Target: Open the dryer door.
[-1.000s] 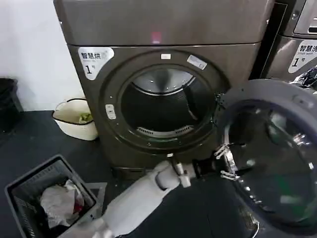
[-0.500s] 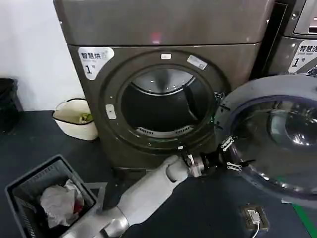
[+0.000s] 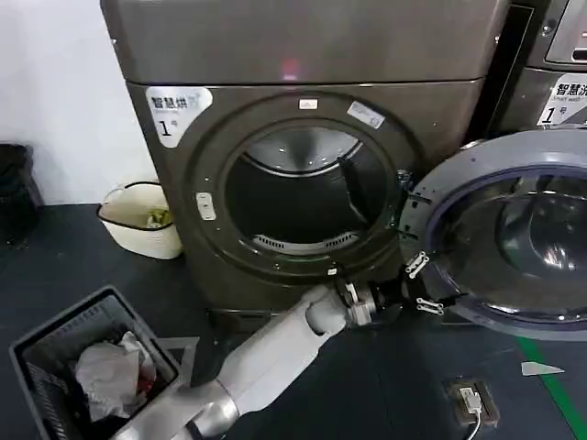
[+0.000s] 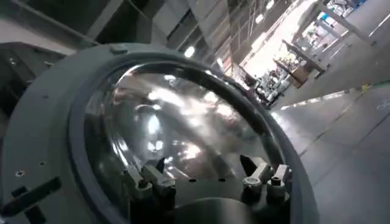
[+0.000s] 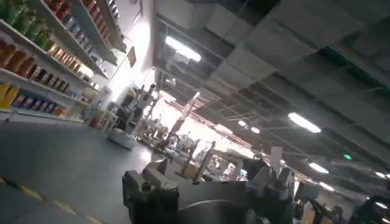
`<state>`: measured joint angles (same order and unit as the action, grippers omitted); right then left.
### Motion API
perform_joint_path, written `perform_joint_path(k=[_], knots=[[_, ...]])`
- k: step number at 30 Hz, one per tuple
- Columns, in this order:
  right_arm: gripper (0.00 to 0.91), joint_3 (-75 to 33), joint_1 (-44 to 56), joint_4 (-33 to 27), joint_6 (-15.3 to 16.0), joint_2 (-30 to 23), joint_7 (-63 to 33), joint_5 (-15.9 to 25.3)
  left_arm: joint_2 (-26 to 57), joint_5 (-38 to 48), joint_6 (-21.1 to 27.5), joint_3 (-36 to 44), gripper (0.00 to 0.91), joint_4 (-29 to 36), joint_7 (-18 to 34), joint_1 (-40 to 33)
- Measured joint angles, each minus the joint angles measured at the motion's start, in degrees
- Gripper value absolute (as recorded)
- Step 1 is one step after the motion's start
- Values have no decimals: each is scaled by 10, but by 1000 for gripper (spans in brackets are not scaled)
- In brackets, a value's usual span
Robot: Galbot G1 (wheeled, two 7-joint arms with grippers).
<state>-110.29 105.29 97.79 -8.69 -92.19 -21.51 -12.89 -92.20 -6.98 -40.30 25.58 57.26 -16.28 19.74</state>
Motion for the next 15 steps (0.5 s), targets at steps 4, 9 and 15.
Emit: perform_joint_path(k=[4,9,15], knots=[[907,0,0,4,2,0,7,0,0,4,29,0,907,16,13,10],[907,0,-3,10,15,0,11,-3,0,32,136,10,907,100,46,40],[907,14,-7,11,22,0,15,-3,53,31,189,7,907,246,49,90]])
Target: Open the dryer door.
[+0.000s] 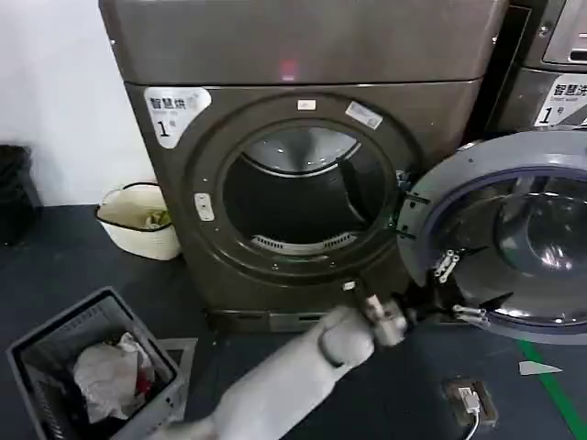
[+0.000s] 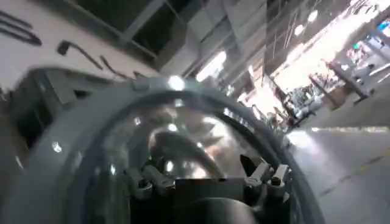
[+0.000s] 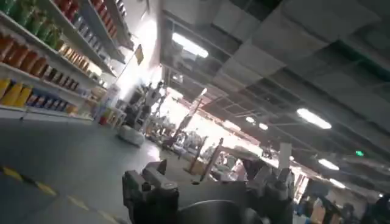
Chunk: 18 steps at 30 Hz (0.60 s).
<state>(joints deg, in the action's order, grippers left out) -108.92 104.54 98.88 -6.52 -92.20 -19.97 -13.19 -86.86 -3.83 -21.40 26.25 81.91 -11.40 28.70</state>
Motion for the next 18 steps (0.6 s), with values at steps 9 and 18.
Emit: perform_joint_path(k=[9,18], knots=[[907,12,0,14,13,0,19,-10,208,74,86,-31,907,195,51,72],[907,26,-6,17,7,0,30,-21,380,197,225,-121,907,362,138,178]])
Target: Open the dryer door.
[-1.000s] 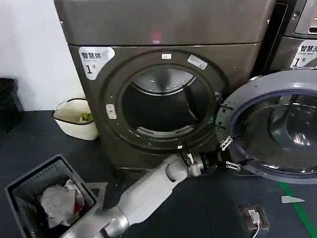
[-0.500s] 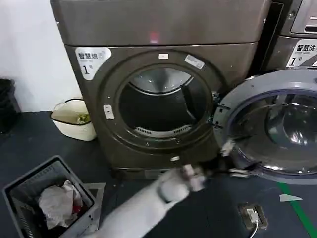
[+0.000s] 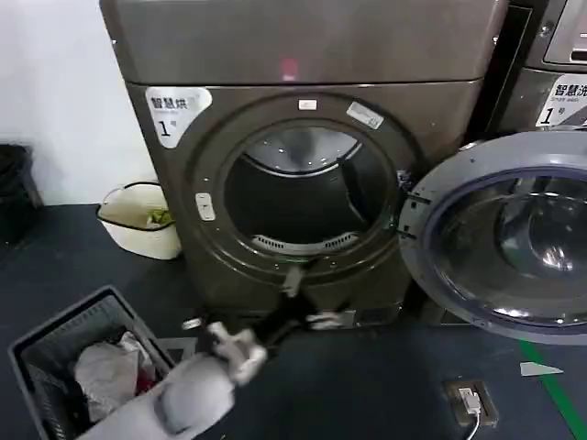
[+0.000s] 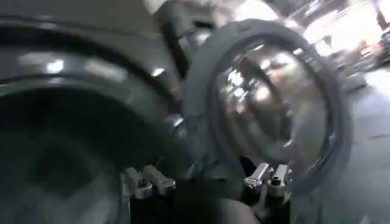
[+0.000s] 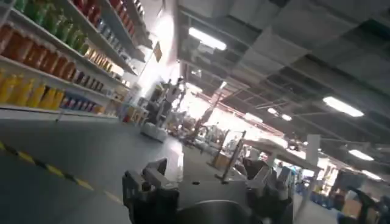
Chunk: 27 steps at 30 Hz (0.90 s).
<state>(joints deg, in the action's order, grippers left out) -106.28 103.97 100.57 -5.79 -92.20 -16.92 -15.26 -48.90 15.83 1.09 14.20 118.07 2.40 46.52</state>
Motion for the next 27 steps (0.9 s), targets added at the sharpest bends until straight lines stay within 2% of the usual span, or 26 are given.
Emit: perform_joint_path(k=[12,19,23,27], knots=[[907,29,-3,-1,-9,0,4,1,125,180,219,-222,907,118,107,162],[907,40,-6,-9,-13,0,5,1,168,273,314,-332,907,137,149,248],[907,49,-8,-9,-22,0,5,0,188,336,388,-408,907,138,165,303],[907,58,-9,-6,-25,0,5,0,200,418,412,-477,907,127,206,348]])
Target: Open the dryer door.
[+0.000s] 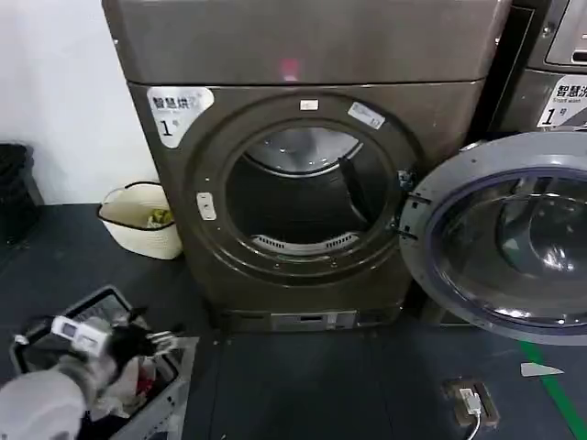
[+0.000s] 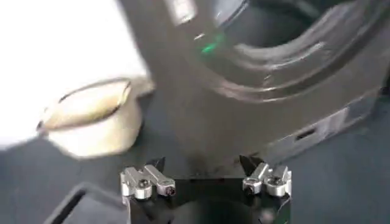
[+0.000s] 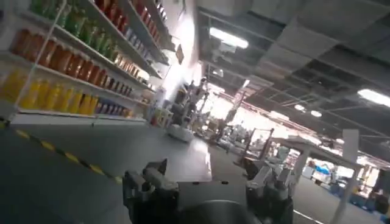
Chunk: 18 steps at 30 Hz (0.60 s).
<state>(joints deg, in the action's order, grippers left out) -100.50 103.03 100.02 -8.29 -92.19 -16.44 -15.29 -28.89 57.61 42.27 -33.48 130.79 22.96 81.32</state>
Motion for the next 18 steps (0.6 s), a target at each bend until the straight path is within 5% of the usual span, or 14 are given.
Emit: perform_joint_path(k=[18], knots=[[907,32,-7,6,-8,11,-3,-1,-17,271,0,-127,907,-28,199,68]])
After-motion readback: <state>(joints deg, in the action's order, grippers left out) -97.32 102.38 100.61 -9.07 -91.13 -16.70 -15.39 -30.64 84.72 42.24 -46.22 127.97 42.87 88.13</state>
